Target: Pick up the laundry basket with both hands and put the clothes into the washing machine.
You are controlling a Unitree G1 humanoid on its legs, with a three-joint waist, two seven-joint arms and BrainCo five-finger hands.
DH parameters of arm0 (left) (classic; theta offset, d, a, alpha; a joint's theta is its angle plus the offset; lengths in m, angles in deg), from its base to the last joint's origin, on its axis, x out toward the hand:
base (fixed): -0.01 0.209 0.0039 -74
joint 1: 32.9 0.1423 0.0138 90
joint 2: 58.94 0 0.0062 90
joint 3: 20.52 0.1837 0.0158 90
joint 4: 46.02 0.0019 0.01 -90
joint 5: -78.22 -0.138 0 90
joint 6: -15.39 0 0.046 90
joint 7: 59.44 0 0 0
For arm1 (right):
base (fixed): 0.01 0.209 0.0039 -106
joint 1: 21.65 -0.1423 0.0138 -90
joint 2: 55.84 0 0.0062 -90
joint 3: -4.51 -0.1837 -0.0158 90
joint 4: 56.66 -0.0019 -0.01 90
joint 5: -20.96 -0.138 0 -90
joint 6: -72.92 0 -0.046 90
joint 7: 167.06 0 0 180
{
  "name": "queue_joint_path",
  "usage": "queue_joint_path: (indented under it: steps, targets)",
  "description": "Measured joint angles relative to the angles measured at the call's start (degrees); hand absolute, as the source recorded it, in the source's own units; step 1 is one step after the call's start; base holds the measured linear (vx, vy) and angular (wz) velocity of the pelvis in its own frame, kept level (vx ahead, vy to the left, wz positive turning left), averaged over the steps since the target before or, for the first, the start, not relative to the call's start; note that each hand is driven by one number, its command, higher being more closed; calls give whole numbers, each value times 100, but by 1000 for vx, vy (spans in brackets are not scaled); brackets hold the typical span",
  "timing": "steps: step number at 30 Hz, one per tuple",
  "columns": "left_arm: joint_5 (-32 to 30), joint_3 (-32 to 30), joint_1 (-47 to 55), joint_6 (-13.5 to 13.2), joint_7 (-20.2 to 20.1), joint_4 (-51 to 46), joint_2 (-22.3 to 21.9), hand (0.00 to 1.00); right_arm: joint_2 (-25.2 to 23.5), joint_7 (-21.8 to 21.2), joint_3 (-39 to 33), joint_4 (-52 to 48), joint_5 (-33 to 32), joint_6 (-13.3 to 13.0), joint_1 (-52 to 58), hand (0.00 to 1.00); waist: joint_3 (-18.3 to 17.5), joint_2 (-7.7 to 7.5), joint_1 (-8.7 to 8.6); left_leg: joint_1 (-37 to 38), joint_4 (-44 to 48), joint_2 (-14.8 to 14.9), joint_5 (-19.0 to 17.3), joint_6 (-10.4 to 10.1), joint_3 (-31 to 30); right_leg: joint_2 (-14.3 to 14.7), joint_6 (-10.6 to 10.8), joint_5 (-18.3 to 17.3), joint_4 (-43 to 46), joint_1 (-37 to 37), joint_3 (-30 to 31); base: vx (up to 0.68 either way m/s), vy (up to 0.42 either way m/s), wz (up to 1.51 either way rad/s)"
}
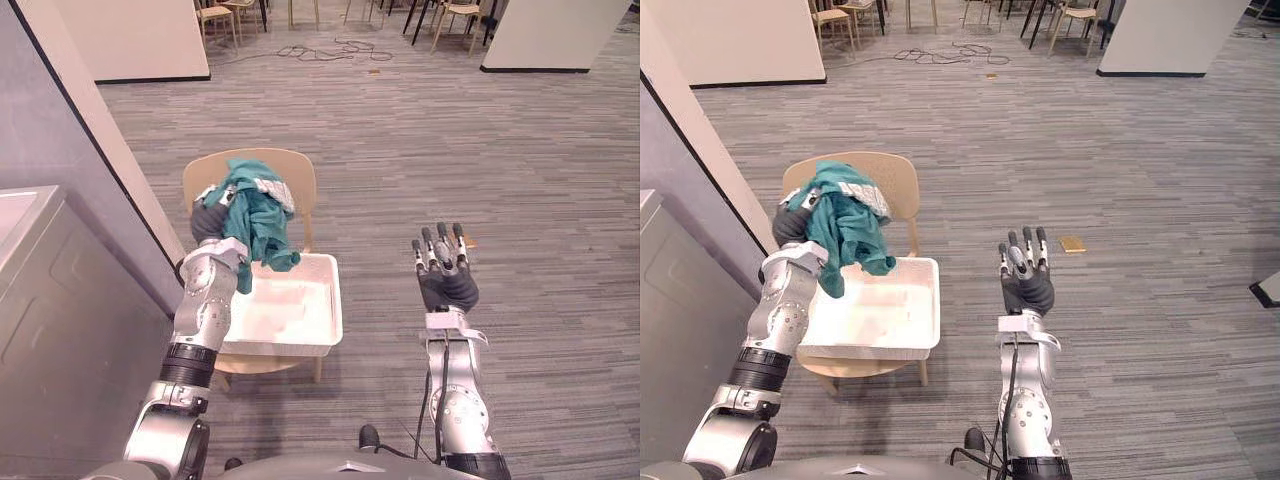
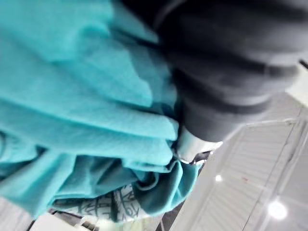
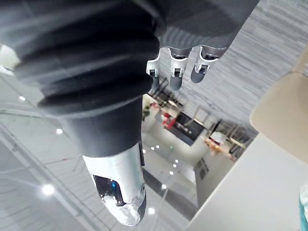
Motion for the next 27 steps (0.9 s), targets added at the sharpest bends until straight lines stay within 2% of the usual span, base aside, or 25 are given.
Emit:
queue_joint_path:
  steps: [6, 9, 12, 17, 21, 22, 25, 27]
  targets:
    - [967, -922, 531, -562, 84, -656, -214, 100, -245, 177, -630, 701, 1, -1, 142, 0, -37, 25, 9, 51, 0, 16, -15, -11, 90, 25, -7, 6, 0, -10, 79, -21, -10, -7]
    - [1230, -1356, 1043, -782, 48, -1043, -362, 100, -334, 196, -986, 1170, 1, 2, 354, 0, -124, 35, 26, 97, 0, 34, -44, -30, 138, 50, -10, 3, -1, 3, 132, -8, -8, -10]
    - [1470, -1753, 1683, -855, -34, -1337, -543, 100, -519, 194, -1630, 1667, 1, 2, 582, 0, -217, 51, 42, 124, 0, 63, -55, -46, 147, 73, -16, -1, 0, 29, 130, 0, 0, 0]
    - [1469, -2065, 2871, -877, -303, -1460, -815, 100, -599, 199, -2513, 2352, -1, -8, 1053, 0, -266, 59, 173, 326, -1, 117, -100, -63, 190, 101, -26, -58, 17, 247, 89, -18, -4, 1]
    - [1300, -2171, 3555, -834, -599, -1406, -805, 100, -646, 185, -2774, 3203, 5, 6, 1195, 0, -361, 23, 241, 402, -3, 177, -161, -88, 212, 109, 13, -220, 179, 269, -21, -75, -7, 9]
    - [1118, -2217, 3740, -737, -822, -1167, -814, 100, -654, 151, -2896, 3838, 9, 86, 1222, 0, -399, 24, 346, 403, -3, 186, -160, -88, 208, 107, 12, -240, 213, 269, -56, -53, -4, 4]
    - [1077, -2238, 3821, -642, -1016, -649, -823, 100, -644, 71, -2986, 4791, -4, 205, 1196, 0, -464, 3, 449, 403, -3, 195, -154, -91, 105, 83, 10, -262, 233, 349, -200, -24, -5, 22]
    - [1070, -2220, 3819, -410, -1147, 205, -823, 100, -644, 45, -2993, 5893, -23, 432, 1078, 0, -463, -18, 497, 395, -3, 202, -145, -96, -6, 49, 18, -300, 244, 466, -396, -21, -2, 41]
